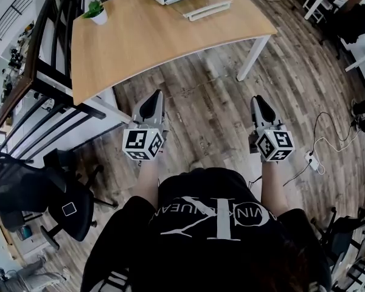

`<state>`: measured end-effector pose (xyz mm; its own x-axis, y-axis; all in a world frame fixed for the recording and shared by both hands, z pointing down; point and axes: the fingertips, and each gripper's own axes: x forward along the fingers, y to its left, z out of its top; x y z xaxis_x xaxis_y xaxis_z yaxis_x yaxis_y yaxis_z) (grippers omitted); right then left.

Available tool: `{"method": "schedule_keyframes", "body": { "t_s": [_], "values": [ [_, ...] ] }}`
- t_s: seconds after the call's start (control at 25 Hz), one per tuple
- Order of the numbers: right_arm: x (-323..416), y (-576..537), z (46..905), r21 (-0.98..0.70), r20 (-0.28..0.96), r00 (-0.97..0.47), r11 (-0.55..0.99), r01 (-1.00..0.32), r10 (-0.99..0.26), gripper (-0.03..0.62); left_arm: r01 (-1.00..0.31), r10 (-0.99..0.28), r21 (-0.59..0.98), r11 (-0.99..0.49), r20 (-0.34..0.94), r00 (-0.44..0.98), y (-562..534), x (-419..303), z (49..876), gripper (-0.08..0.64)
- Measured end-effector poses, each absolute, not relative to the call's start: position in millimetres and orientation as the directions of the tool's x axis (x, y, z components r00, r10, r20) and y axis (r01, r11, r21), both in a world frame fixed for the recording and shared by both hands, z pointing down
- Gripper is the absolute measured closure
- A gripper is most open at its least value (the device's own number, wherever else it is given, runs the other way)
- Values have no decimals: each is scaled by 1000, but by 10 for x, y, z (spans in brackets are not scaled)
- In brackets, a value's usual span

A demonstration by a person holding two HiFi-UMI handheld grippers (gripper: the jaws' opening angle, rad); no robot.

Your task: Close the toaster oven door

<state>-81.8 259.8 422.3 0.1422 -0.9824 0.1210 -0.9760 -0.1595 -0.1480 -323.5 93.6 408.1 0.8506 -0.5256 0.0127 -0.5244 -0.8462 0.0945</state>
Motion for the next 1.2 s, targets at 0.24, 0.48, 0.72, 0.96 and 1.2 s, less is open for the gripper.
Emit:
{"method": "schedule_keyframes", "body": {
  "t_s": [0.24, 0.48, 0.72, 0.96, 1.2],
  "values": [
    [-762, 2435, 4181, -151, 111, 157, -173, -973, -981, 572, -528, -529, 99, -843, 12, 848, 762, -3247, 4086, 548],
    [-700, 2342, 4155, -148, 120, 151, -168, -974, -981, 571, -525, -526, 97, -846, 13, 850, 704, -3183, 4088, 548],
    [-638, 2183, 4139, -143, 113, 155, -171, -975, -981, 572, -527, -529, 100, -844, 11, 848, 550, -3158, 4101, 548],
    [-555, 2150, 4123, -141, 110, 163, -178, -974, -980, 571, -521, -522, 111, -846, 19, 852, 532, -3072, 4167, 548],
    [-379, 2156, 4162, -145, 112, 175, -190, -971, -978, 571, -511, -511, 98, -854, 33, 859, 530, -2921, 4192, 548]
  ]
}}
